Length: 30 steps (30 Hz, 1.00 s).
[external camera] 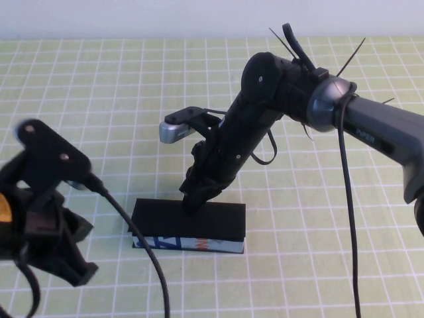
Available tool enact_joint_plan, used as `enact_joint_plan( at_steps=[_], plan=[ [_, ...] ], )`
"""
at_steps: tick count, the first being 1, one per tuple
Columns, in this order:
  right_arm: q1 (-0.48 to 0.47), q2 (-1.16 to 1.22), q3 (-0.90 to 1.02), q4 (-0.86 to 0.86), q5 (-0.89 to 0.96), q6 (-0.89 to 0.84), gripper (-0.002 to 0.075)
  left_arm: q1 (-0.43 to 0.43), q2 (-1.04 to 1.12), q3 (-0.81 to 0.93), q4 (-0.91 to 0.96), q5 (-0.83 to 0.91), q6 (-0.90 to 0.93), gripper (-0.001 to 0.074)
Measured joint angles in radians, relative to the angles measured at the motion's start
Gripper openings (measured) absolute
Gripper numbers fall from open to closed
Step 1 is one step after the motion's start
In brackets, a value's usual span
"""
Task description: Return glasses to glasses case
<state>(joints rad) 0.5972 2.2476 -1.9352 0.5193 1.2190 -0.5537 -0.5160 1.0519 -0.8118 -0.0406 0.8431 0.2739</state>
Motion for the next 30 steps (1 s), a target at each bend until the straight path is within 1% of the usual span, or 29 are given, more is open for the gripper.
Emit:
enact_joint_plan(
  at_steps=[3,10,16,21,25,30],
  plan=[
    [0.0,0.0,0.0,0.0,0.0,0.0,-0.0018,0.0,-0.079,-0.04,0.07,0.04,-0.059,-0.0003],
    [0.0,0.014,0.0,0.004,0.0,0.0,-0.0018,0.0,-0.234,-0.052,0.143,0.151,-0.153,-0.0003],
    [0.0,-0.015,0.003,-0.008,0.0,0.0,-0.0018,0.0,-0.357,-0.052,0.148,0.292,-0.231,-0.0003],
    [0.0,-0.129,0.009,-0.025,0.0,0.0,-0.0018,0.0,-0.487,-0.04,0.099,0.313,-0.274,-0.0003],
    [0.0,-0.245,0.009,-0.087,0.001,0.042,-0.0018,0.0,-0.587,-0.021,0.061,0.294,-0.284,-0.0003],
    [0.0,-0.423,0.009,-0.28,0.015,0.189,-0.0018,0.0,-0.71,0.003,0.031,0.242,-0.31,-0.0003]
  ],
)
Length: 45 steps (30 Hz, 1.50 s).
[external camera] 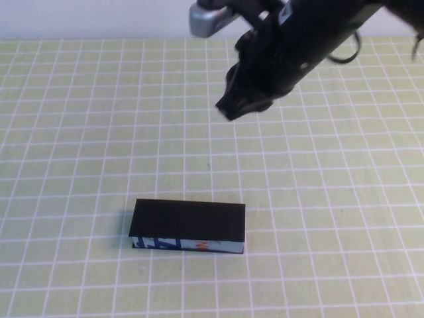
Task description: Return glasses to glasses case
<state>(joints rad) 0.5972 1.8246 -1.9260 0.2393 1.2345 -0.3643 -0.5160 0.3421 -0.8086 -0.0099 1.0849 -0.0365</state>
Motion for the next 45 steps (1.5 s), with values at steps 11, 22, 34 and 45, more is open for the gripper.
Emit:
enact_joint_plan(
  at_steps=[11,22,34,45],
  plan=[
    [0.0,-0.425,0.097,-0.193,-0.124,0.19,-0.0018,0.0,-0.097,0.186,-0.004,-0.272,-0.069,-0.0003],
    [0.0,-0.977,0.855,-0.256,-0.566,0.175,-0.0018,0.0,-0.097,0.319,-0.025,-0.323,0.083,-0.0003],
    [0.0,-1.422,1.443,-0.257,-0.872,0.297,-0.0018,0.0,-0.05,0.32,-0.231,-0.372,0.336,-0.0003],
    [0.0,-1.51,1.544,-0.239,-0.809,0.302,-0.0018,0.0,0.008,0.32,-0.297,-0.368,0.401,-0.0003]
  ],
)
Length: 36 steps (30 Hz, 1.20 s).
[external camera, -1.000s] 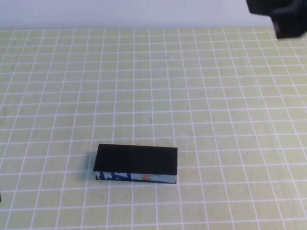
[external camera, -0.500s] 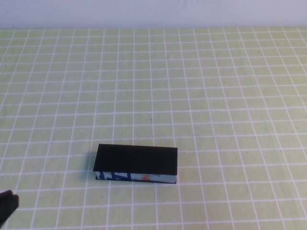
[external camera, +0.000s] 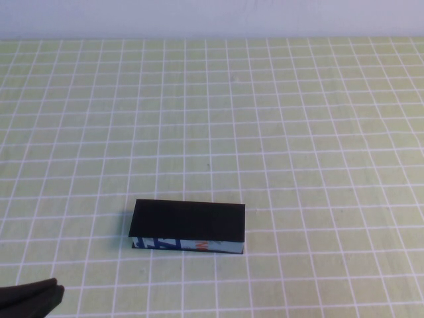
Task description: Return glasses to glasses case
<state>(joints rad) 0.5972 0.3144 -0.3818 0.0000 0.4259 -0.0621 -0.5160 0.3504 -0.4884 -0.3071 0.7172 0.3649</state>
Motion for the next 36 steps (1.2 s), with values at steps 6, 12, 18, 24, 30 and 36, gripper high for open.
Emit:
enact_joint_plan(
  at_steps=[6,12,18,24,30,36],
  plan=[
    [0.0,0.0,0.002,0.0,0.036,0.002,-0.0018,0.0,0.001,0.0,0.0,0.002,0.0,-0.0003],
    [0.0,0.0,0.002,0.0,0.037,0.002,-0.0018,0.0,0.001,0.0,0.0,0.003,0.0,-0.0003],
    [0.0,0.0,0.002,0.005,0.037,0.002,-0.0018,0.0,0.001,0.0,0.0,0.003,0.0,-0.0003],
    [0.0,0.0,0.002,0.005,0.037,0.002,-0.0018,0.0,0.001,0.0,0.002,0.003,0.0,-0.0003],
    [0.0,0.0,0.002,0.007,0.037,0.002,-0.0018,0.0,0.001,0.0,0.038,0.005,0.0,-0.0003],
    [0.0,0.0,0.002,0.007,0.038,0.002,-0.0018,0.08,0.001,0.029,0.038,-0.119,-0.006,-0.0003]
  ],
)
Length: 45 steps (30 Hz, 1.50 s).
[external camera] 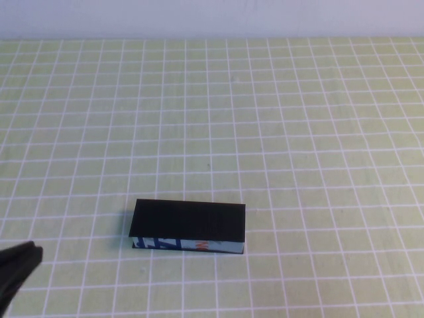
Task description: Return glasses to glasses case
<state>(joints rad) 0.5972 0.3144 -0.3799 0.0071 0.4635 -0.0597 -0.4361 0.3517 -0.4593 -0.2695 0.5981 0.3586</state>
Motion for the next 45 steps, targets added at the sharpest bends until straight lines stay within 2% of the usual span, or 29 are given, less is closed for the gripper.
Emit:
enact_joint_plan(
  at_steps=[6,11,16,24,30,45],
  plan=[
    [0.0,0.0,0.0,0.014,0.002,0.0,-0.0018,0.138,0.0,0.113,0.0,-0.26,-0.123,-0.0003],
    [0.0,0.0,0.0,0.018,0.002,0.0,-0.0018,0.15,-0.063,0.216,0.106,-0.388,-0.29,-0.0003],
    [0.0,0.0,0.0,0.018,0.002,0.0,-0.0018,0.152,-0.153,0.314,0.198,-0.442,-0.433,-0.0003],
    [0.0,0.0,0.0,0.02,0.002,0.0,-0.0018,0.152,-0.329,0.479,0.208,-0.426,-0.475,-0.0003],
    [0.0,0.0,0.0,0.024,0.006,0.0,-0.0018,0.173,-0.359,0.483,0.208,-0.251,-0.5,-0.0003],
    [0.0,0.0,0.0,0.041,0.006,0.0,-0.0018,0.181,-0.363,0.483,0.208,-0.24,-0.5,-0.0003]
  ],
)
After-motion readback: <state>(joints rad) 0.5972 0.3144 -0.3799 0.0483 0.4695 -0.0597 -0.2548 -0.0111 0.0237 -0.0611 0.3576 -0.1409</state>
